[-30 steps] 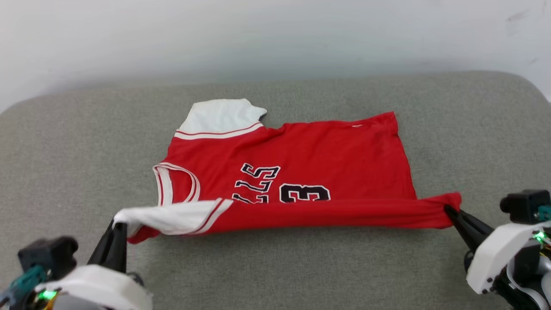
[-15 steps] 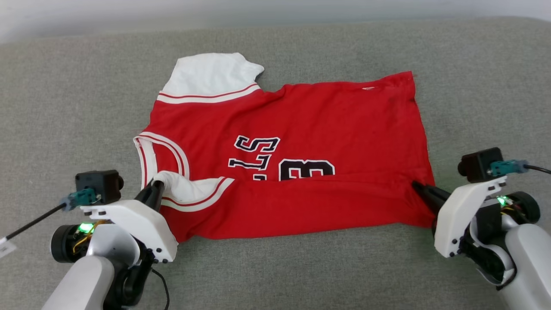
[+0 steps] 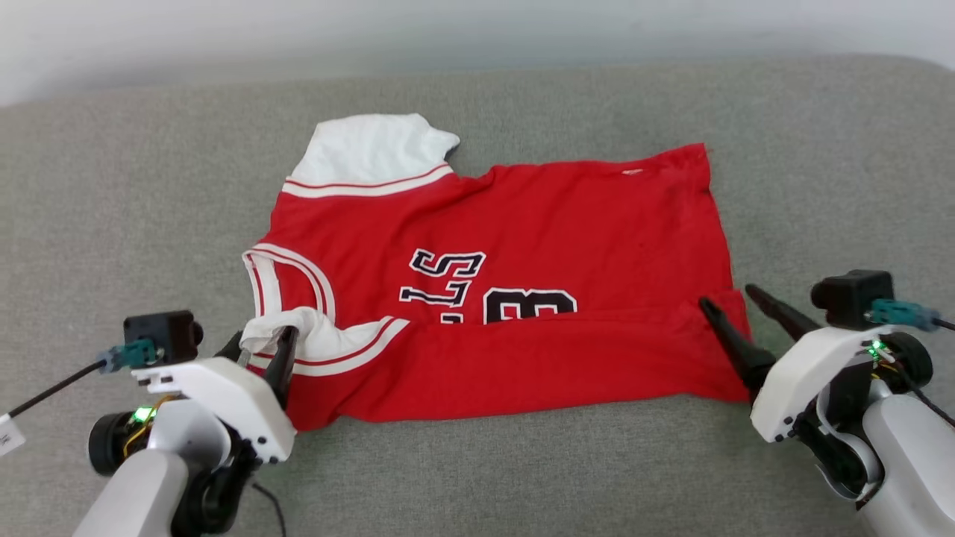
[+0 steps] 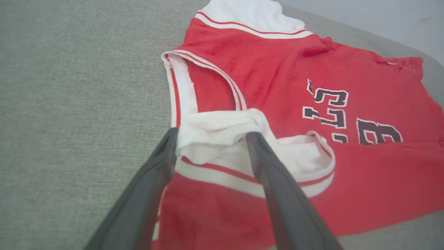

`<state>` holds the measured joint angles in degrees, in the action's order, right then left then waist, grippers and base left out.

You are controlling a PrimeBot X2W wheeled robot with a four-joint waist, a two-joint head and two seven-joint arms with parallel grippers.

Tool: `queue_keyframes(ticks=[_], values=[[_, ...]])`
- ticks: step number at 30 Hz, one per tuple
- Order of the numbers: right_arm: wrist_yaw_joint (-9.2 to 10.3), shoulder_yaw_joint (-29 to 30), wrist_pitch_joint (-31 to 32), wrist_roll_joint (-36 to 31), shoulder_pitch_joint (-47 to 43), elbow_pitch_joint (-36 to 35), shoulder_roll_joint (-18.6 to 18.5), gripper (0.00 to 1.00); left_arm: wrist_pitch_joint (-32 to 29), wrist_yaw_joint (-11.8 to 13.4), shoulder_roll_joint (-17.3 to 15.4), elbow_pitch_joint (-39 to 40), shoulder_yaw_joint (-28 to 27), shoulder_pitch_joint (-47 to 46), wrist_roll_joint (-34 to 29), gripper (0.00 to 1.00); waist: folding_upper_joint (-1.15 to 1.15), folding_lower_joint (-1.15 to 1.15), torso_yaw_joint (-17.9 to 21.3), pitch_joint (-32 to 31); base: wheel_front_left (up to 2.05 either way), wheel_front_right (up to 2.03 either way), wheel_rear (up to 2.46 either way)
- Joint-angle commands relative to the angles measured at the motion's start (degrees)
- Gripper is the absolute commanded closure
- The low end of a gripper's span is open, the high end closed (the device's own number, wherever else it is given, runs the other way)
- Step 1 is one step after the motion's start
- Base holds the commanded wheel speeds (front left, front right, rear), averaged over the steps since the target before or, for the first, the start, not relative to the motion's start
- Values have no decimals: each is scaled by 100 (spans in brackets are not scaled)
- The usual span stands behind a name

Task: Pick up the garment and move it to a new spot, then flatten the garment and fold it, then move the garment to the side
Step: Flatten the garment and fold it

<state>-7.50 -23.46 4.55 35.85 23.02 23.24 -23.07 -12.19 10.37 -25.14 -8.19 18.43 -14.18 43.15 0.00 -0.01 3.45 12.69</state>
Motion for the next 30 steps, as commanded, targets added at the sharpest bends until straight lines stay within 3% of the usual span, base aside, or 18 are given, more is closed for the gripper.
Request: queue_keyframes(ticks=[1,9,15,17,23,30], values=[[2,36,-153,2,-88,-45,-7,0,-8,-11,-67,51,-30,92,34,0,0,1,38,-155,0,0,0],[2,713,-1167,-586,-494,-594,136,0,-729,161,-716,833,-222,481,215,0,0,1,212,-585,0,0,0],[2,1430,-961,-1224,-1137,-1523,621,0,-2179,403,-1365,1333,-293,893,763,0,0,1,517,-592,0,0,0],[2,1521,-858,-1317,-1268,-1755,732,0,-2378,509,-1499,1309,-326,971,806,0,0,1,615,-497,0,0,0],[2,1643,-708,-1481,-1437,-2274,939,0,-2684,629,-1456,1020,-275,1059,982,0,0,1,845,-82,0,0,0],[2,1645,-627,-1478,-1382,-2424,930,0,-2633,485,-1090,394,-107,803,1093,0,0,1,921,216,0,0,0]])
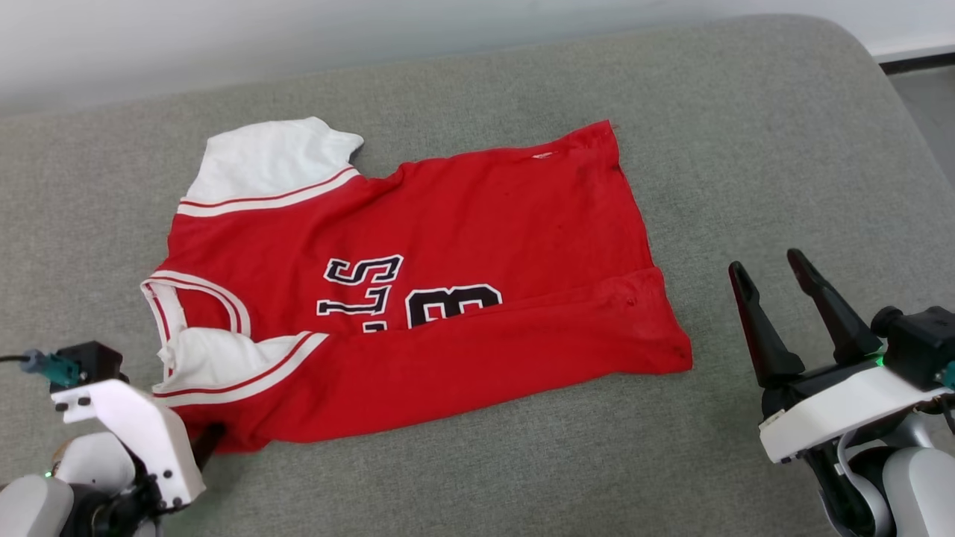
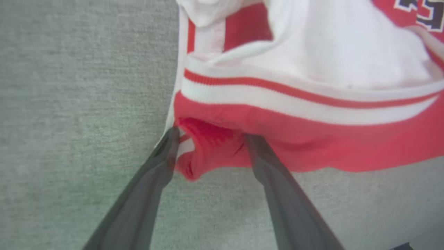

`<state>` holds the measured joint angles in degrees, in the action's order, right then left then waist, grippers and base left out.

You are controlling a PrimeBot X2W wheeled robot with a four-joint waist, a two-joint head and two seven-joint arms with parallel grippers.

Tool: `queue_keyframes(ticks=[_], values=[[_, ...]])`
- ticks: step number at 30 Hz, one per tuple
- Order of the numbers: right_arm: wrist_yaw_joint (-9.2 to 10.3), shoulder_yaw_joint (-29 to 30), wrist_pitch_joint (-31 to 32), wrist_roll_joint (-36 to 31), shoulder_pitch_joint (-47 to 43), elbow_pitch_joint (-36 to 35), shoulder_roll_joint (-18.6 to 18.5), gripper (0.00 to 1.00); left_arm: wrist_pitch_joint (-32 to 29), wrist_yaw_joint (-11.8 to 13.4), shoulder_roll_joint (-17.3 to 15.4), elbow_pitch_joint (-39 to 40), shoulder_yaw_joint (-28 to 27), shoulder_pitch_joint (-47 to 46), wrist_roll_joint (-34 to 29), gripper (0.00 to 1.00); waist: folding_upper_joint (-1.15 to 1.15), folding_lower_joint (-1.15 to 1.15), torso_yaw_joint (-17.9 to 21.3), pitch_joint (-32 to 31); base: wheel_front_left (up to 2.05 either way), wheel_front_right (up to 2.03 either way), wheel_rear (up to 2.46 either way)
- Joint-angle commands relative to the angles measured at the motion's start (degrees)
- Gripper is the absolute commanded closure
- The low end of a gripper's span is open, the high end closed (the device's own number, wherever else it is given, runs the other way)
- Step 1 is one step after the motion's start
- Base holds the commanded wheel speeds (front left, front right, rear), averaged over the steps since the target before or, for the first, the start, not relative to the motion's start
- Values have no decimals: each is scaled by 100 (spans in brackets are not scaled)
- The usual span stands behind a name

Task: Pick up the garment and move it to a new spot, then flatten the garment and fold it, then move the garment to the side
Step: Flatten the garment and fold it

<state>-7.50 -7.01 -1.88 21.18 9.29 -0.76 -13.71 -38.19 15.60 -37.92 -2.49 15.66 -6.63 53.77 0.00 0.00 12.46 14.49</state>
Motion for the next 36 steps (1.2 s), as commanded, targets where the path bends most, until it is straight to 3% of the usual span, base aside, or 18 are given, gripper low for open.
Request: queue_keyframes(ticks=[1,2,3,4,10,18,30,31,32,33,36], values=[[2,1,39,-6,-2,-21,-32,0,-11,-64,248,-263,206,28,31,0,0,0,15,45,0,0,0],[2,12,63,12,8,-22,-52,0,-25,-107,312,-332,260,8,58,53,0,0,2,46,0,0,0],[2,16,100,37,14,-14,-73,0,-6,-167,377,-372,304,-24,68,82,0,0,-16,39,0,0,0],[2,31,248,130,16,22,-154,0,181,-306,493,-474,341,-144,26,100,0,0,-91,-28,0,0,0],[2,65,995,536,45,192,-385,0,681,-456,437,-428,219,-305,-180,100,0,0,-257,-206,0,0,0],[2,-253,2994,1217,522,821,-815,0,1025,-167,252,510,56,-369,-532,100,0,0,-504,-96,0,0,0],[1,-1167,3930,1831,1370,2236,-641,0,1040,78,329,1154,253,-533,-837,100,0,0,-813,337,0,0,0],[1,-1242,4023,1891,1366,2368,-591,21,1054,89,347,1137,264,-512,-835,100,0,0,-821,336,0,0,0],[1,-1311,4117,1941,1388,2482,-551,67,1070,88,358,1118,273,-486,-832,100,0,0,-825,336,0,0,0],[1,-1360,4137,1979,1410,2545,-528,100,1077,87,376,1100,280,-465,-823,100,0,0,-826,332,0,0,0],[0,-1422,4049,2055,1522,2623,-551,100,1121,63,417,1042,289,-410,-778,100,0,0,-827,274,0,0,0]])
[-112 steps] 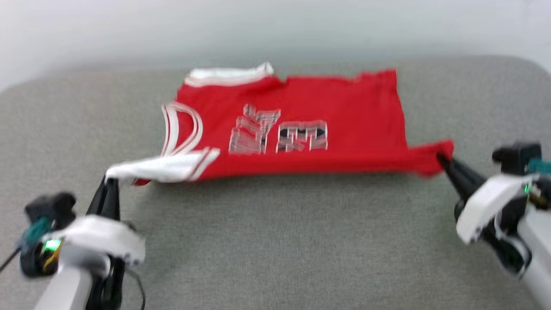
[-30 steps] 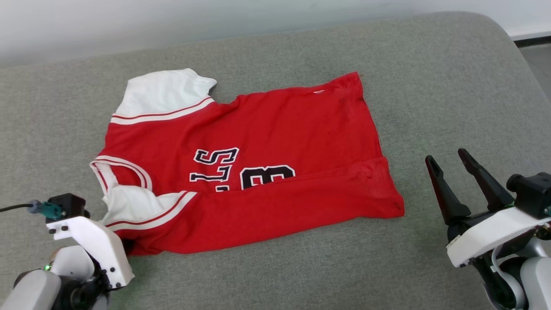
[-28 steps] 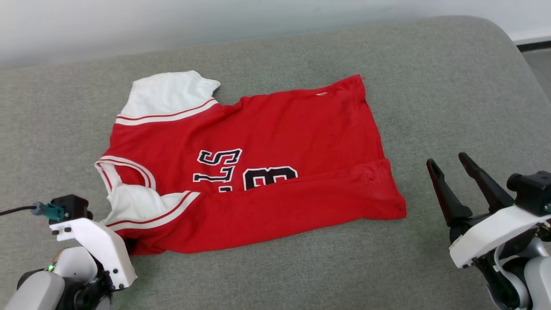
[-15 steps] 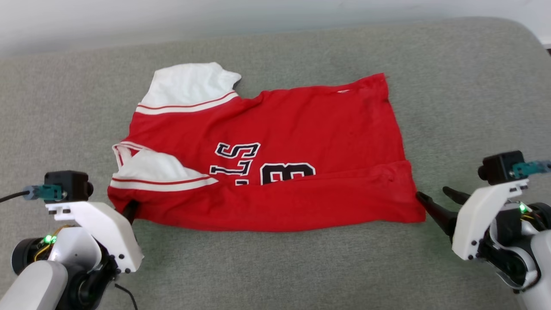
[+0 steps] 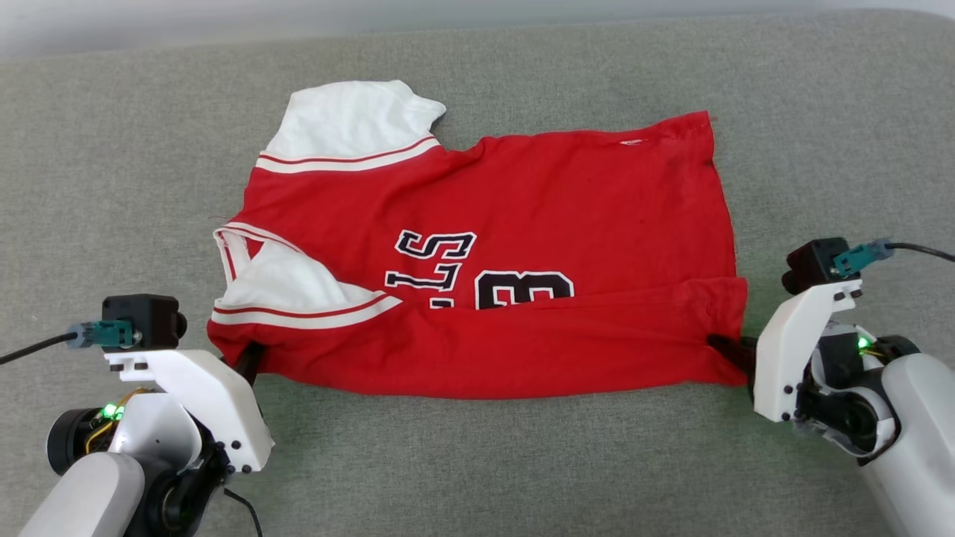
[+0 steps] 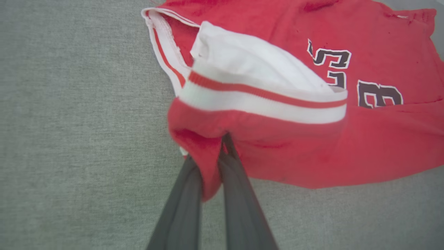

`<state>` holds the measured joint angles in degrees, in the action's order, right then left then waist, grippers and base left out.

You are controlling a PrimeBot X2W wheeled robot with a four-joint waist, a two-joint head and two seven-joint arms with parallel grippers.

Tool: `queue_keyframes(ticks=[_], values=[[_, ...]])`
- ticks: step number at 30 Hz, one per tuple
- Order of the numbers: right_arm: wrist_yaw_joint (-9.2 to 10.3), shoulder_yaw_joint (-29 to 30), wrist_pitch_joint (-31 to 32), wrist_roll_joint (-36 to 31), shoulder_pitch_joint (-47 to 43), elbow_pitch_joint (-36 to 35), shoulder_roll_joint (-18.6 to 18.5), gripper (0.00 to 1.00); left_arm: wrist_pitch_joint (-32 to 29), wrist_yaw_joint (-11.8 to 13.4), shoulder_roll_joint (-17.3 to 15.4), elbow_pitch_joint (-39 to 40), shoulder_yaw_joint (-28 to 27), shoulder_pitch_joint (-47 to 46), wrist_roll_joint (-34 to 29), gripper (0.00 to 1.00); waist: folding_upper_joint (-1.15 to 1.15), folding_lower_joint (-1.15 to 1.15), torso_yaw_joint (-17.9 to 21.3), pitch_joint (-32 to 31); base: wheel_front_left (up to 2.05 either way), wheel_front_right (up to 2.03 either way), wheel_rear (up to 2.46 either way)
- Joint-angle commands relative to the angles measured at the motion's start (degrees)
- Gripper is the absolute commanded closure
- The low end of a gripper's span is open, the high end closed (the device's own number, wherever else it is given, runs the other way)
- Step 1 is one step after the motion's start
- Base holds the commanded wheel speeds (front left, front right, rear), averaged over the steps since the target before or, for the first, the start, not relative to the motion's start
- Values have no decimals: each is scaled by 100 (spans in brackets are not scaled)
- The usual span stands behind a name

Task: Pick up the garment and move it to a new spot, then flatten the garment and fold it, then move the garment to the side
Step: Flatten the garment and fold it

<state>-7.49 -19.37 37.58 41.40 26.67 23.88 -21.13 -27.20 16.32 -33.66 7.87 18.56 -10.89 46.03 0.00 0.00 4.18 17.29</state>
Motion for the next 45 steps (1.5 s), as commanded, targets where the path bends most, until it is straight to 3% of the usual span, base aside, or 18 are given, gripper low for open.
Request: queue_keyframes(ticks=[1,7,15,23,24,25,26,27,31,37,45], values=[[0,-163,20,45,-163,149,147,100,41,-11,3,-24,-11,38,2,100,0,0,6,-43,0,0,0],[0,-127,-362,62,-77,-195,-119,100,202,0,10,-43,-68,192,7,100,0,0,43,-369,0,0,0],[1,-75,-484,18,-787,-765,-327,100,277,143,-89,100,-146,852,111,100,0,0,104,-1001,0,0,0],[1,261,-388,-158,-1733,-1072,-246,100,103,145,-12,53,-82,1560,454,100,0,0,173,-1240,0,0,0],[1,299,-374,-158,-1816,-1016,-179,85,118,118,43,-13,-66,1577,498,100,0,0,184,-1233,0,0,0],[1,322,-393,-169,-1874,-972,-120,44,181,78,106,-123,-54,1566,517,80,0,0,195,-1225,0,0,0],[1,347,-447,-208,-1895,-936,-97,0,170,31,154,-249,6,1553,550,29,0,0,203,-1215,0,0,0],[0,397,-655,-284,-1886,-894,-51,0,208,-66,277,-510,89,1480,571,0,0,0,229,-1205,0,0,0],[1,424,-1475,-483,-1841,-1032,-14,0,428,-163,365,-787,51,1354,531,0,0,0,310,-1257,0,0,0],[1,685,-2731,-1018,-1811,-1335,40,0,873,-32,230,-563,-179,1137,251,0,0,0,421,-1346,0,0,0],[0,1374,-3465,-1789,-1624,-1971,516,0,1286,187,264,-274,-325,106,-256,0,0,0,612,-868,0,0,0]])
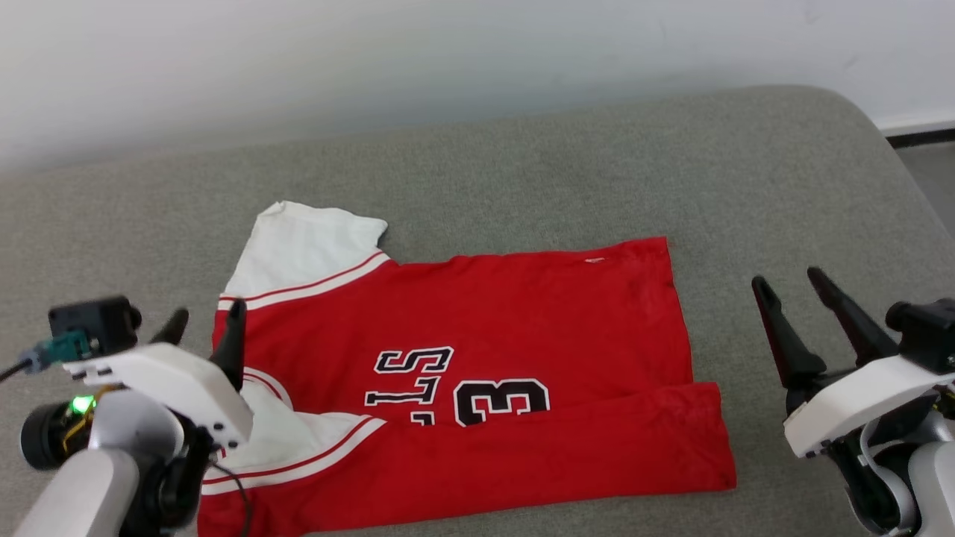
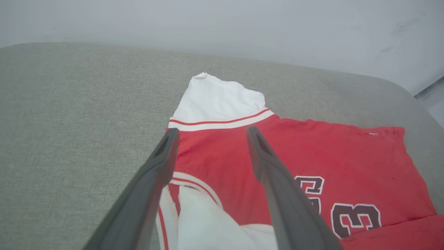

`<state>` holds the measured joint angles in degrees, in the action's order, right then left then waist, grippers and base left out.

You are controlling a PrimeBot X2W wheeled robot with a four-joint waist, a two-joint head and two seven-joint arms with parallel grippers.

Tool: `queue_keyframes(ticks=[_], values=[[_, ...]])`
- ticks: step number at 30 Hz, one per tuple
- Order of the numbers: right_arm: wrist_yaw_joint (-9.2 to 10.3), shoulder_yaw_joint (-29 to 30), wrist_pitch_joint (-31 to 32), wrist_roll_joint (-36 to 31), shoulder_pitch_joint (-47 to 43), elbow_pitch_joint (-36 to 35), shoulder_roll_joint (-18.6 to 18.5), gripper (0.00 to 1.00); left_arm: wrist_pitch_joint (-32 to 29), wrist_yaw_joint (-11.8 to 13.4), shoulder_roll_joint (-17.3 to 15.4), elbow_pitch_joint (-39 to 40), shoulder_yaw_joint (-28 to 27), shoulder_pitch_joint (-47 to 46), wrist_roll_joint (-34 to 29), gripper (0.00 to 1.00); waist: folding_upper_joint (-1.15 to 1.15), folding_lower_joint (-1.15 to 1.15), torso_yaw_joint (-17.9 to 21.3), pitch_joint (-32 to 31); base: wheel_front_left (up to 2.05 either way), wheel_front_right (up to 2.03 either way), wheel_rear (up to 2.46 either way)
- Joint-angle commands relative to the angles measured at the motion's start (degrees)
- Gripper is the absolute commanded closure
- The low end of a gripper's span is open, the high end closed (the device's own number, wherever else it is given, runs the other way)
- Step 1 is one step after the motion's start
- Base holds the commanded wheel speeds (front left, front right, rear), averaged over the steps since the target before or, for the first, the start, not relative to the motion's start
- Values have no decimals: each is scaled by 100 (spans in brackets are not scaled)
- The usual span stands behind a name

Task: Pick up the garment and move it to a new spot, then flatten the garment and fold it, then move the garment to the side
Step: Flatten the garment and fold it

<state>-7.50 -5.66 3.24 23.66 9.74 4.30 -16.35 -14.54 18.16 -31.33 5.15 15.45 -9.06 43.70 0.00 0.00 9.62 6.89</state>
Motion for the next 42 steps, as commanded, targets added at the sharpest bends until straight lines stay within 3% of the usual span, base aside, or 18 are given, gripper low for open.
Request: queue_keyframes(ticks=[1,6,10,15,19,20,25,30,31,32,36,42], values=[[2,70,-90,-64,128,-156,88,0,31,13,41,-16,-34,-274,-42,0,0,0,106,330,0,0,0],[2,214,-308,-179,444,-687,357,0,-47,-57,-13,-348,-155,-1357,-126,0,0,0,371,1086,0,0,0],[2,233,-405,-145,665,-926,450,0,-438,-225,-238,-723,-146,-2232,-113,0,0,0,592,1620,0,0,0],[2,198,-488,-86,850,-982,499,0,-1456,-594,-650,-1297,25,-3233,32,0,0,0,847,2074,0,0,0],[2,93,-511,-4,942,-894,535,0,-2464,-728,-1017,-1714,164,-3781,161,0,0,0,1021,2320,0,0,0],[2,93,-511,-4,942,-894,535,0,-2464,-728,-1017,-1714,164,-3781,161,0,0,0,1021,2320,0,0,0],[2,-80,-592,107,1043,-782,557,0,-3632,-668,-1427,-2074,326,-4102,255,0,0,0,1208,2571,0,0,0],[2,-244,-627,243,1121,-636,520,0,-4342,-521,-1553,-2536,373,-3904,485,0,0,0,1330,2767,0,0,0],[2,-270,-637,288,1146,-609,509,0,-4426,-535,-1548,-2640,391,-3832,513,60,0,0,1342,2785,0,0,0],[2,-287,-632,325,1152,-569,491,0,-4534,-445,-1470,-2667,444,-3782,544,100,0,0,1345,2786,0,0,0],[2,-355,-513,560,1205,-430,405,0,-4542,-308,-1156,-2542,516,-3620,654,100,0,0,1291,2754,0,0,0],[2,-557,139,1154,1566,21,115,0,-3753,-384,-1028,-2374,365,-3791,499,100,0,0,1013,2460,0,0,0]])
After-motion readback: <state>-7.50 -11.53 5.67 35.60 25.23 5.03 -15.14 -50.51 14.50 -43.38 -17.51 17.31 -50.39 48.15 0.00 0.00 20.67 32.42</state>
